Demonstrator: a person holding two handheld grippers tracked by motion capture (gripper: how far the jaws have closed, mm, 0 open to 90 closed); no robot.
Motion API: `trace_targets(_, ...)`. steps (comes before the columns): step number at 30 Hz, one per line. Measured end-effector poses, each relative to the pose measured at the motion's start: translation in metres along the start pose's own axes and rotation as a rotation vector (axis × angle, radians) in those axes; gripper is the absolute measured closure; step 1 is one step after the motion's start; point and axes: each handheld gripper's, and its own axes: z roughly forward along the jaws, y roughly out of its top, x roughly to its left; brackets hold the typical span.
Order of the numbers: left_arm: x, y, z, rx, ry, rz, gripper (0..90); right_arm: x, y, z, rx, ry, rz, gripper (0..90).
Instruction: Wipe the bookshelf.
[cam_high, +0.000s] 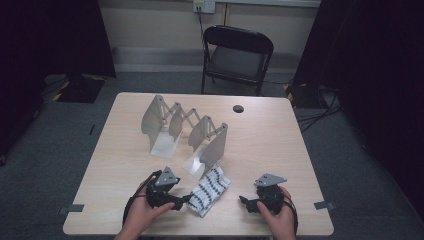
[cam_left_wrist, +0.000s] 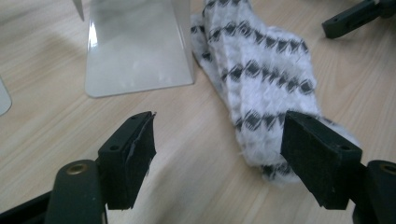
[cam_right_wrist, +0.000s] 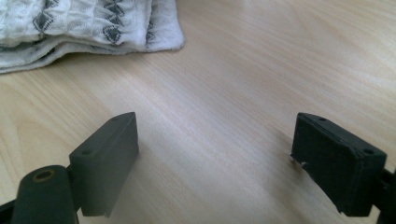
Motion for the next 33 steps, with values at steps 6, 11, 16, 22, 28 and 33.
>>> trace_targets(6, -0.006, 0.002, 0.008, 0.031, -0.022, 0.015, 29.4, 0.001, 0.0, 0.002, -0.021, -0.01, -0.007, 14.0)
trace_targets(11, -0.007, 0.001, 0.016, 0.037, -0.044, -0.022, 32.6, 0.001, -0.004, 0.001, -0.042, -0.011, -0.001, 14.1)
trace_targets(16, -0.009, 0.008, 0.021, 0.031, -0.045, -0.031, 37.3, 0.0, -0.005, 0.001, -0.038, -0.008, 0.007, 14.1)
trace_targets(22, -0.01, 0.006, 0.028, 0.084, -0.051, -0.021, 39.7, -0.001, -0.005, 0.001, -0.034, -0.001, 0.016, 14.0)
trace_targets(28, -0.009, 0.005, 0.023, 0.117, -0.052, 0.018, 63.3, -0.001, -0.004, 0.001, -0.035, -0.001, 0.017, 13.9)
trace_targets(33, -0.01, 0.005, 0.015, 0.161, -0.032, 0.025, 74.1, -0.002, -0.004, 0.001, -0.035, -0.004, 0.02, 14.0)
